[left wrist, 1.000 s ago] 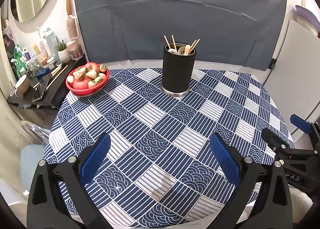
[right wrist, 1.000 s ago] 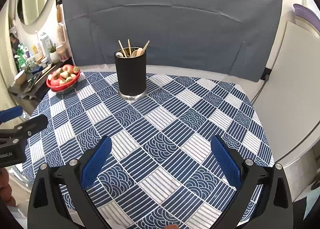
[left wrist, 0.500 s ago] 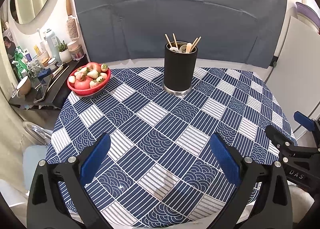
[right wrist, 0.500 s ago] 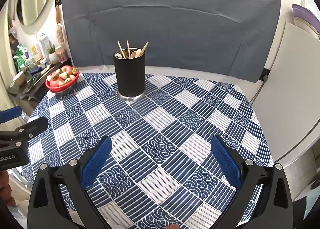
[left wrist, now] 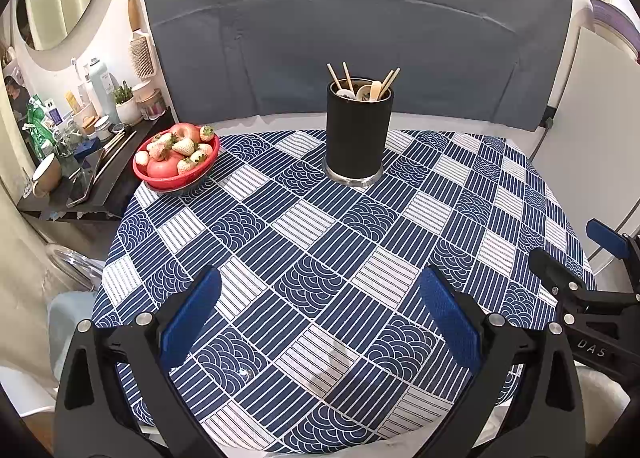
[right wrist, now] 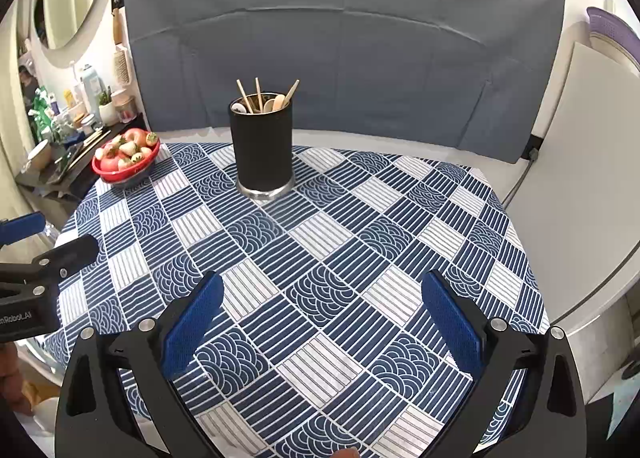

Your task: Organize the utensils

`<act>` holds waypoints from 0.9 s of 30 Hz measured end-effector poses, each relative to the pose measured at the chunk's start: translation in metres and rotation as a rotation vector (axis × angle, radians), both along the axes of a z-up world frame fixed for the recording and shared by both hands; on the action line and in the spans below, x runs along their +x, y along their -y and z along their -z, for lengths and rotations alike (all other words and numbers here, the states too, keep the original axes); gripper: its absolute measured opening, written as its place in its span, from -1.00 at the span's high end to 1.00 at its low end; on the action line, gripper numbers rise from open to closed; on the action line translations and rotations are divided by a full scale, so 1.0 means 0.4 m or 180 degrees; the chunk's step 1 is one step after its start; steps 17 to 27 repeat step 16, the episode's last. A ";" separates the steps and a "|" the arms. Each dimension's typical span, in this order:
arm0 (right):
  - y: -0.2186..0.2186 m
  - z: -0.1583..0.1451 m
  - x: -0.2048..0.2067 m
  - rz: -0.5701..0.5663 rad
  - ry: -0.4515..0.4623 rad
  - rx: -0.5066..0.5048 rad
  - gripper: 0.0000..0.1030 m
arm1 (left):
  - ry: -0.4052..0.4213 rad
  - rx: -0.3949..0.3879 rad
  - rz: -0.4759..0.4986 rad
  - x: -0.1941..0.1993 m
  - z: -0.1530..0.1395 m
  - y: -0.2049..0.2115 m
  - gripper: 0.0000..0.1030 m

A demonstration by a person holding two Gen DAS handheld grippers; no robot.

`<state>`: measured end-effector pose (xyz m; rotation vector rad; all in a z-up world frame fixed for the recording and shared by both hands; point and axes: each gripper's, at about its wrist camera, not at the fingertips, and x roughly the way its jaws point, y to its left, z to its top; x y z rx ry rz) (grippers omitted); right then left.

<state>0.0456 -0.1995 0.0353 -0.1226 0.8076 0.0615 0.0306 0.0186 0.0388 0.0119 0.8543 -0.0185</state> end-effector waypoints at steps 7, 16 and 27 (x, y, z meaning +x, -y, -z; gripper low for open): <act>0.003 0.003 -0.001 0.0019 -0.0004 -0.0006 -0.85 | -0.0007 -0.0019 0.0015 0.002 0.001 0.003 -0.89; 0.010 0.005 0.003 0.0051 -0.0013 0.0001 -0.85 | -0.0104 -0.0089 0.0028 0.019 0.014 0.000 -0.89; 0.010 0.005 0.003 0.0051 -0.0013 0.0001 -0.85 | -0.0104 -0.0089 0.0028 0.019 0.014 0.000 -0.89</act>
